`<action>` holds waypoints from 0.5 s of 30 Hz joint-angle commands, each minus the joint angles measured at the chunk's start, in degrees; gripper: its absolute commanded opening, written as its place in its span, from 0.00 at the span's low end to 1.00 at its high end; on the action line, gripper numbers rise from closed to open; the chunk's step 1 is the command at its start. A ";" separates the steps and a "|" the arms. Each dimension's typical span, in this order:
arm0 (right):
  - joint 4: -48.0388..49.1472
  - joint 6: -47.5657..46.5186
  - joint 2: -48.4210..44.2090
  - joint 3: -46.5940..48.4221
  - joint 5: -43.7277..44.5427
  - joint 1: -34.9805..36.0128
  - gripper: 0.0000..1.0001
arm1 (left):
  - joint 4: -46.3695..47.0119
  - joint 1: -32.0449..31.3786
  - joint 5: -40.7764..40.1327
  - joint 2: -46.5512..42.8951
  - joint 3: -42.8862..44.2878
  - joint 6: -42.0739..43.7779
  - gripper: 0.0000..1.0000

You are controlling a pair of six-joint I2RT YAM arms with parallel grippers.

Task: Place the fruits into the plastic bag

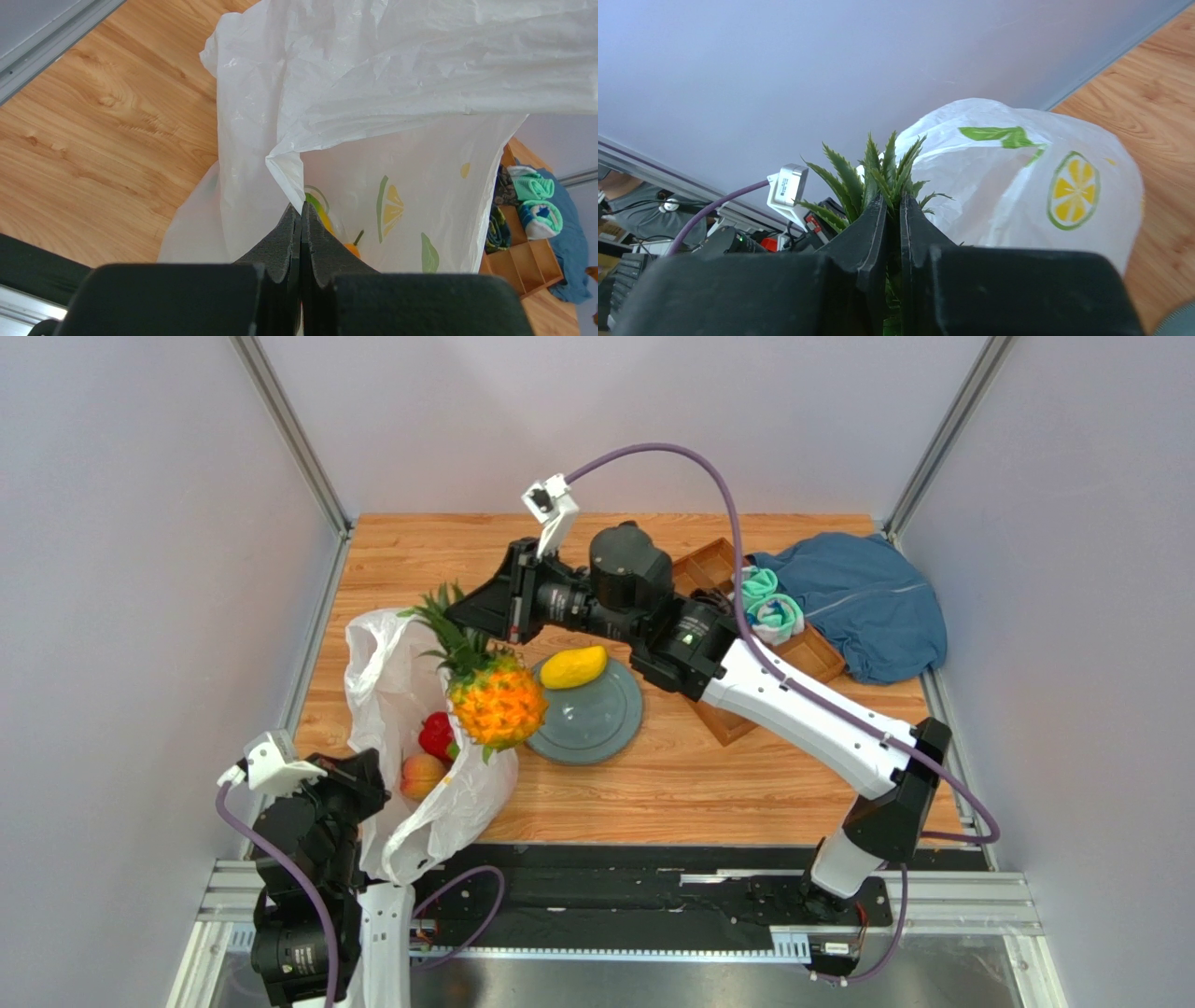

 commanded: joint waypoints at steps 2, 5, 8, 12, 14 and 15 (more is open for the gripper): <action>8.55 3.39 3.56 4.30 1.47 3.60 0.00 | 2.31 -0.11 1.61 -0.96 -0.41 1.26 0.00; 10.21 2.52 5.75 6.85 3.14 5.71 0.00 | 2.31 -0.11 1.70 -1.31 -0.50 1.26 0.00; 12.76 1.55 7.34 6.95 5.69 7.47 0.00 | 2.31 -0.11 1.62 -1.66 -0.50 1.26 0.00; 17.86 0.06 9.36 5.98 9.11 9.41 0.00 | 2.23 -0.11 1.62 -2.10 -0.50 1.00 0.00; 18.92 -1.44 10.67 6.07 10.35 10.64 0.00 | 2.23 -0.11 1.44 -2.36 -0.50 0.91 0.00; 20.06 -1.61 11.03 6.07 10.96 10.99 0.00 | 2.14 -0.20 1.35 -2.45 -0.50 0.91 0.00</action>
